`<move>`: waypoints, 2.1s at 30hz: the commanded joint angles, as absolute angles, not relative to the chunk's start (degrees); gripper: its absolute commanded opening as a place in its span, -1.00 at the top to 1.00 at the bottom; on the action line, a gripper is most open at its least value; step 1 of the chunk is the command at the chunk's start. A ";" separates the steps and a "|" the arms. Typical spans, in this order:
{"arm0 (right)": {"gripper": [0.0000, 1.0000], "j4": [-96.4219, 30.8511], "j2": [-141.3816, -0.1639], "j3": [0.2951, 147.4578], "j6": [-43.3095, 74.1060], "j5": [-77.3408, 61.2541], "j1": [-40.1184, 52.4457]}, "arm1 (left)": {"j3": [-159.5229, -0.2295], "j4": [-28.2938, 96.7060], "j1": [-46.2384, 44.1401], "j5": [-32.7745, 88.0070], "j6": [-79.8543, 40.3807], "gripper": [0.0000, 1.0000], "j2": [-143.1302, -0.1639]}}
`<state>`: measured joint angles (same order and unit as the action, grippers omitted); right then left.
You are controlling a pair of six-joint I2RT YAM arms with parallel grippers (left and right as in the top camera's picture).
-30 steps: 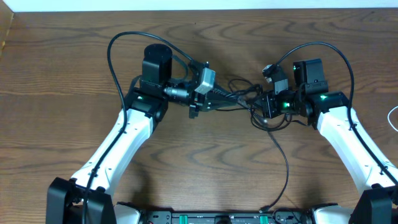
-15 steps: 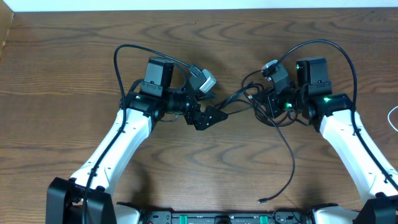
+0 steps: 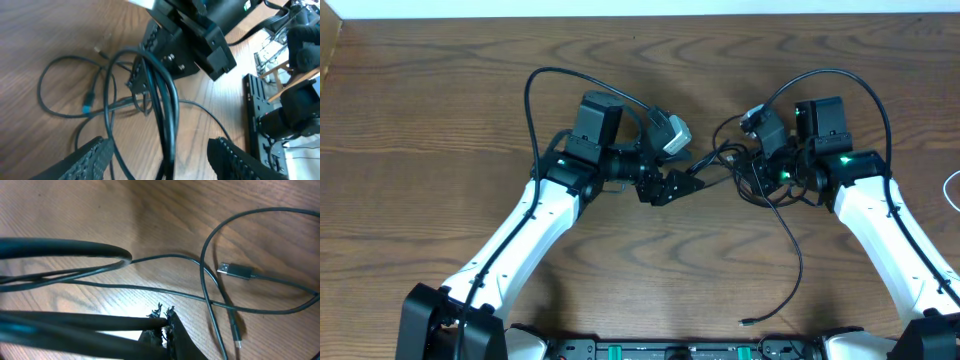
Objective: Untangle cables
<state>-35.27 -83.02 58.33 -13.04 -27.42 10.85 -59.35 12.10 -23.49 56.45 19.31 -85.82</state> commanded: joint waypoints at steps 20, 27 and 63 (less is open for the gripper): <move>0.98 -36.82 -83.26 58.28 -13.80 -29.32 10.98 | -59.57 6.00 -24.25 40.84 13.19 -0.25 -85.73; 0.98 -37.01 -83.26 58.28 -14.06 -29.28 10.98 | -59.57 -2.68 -24.14 40.86 7.22 -0.25 -83.83; 0.45 -39.46 -92.99 58.26 -14.76 -25.45 10.87 | -59.55 19.29 -32.38 25.87 10.81 0.36 -90.72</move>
<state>-39.46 -90.37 58.33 -15.75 -25.65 10.85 -59.37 19.14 -32.67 26.57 10.52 -90.30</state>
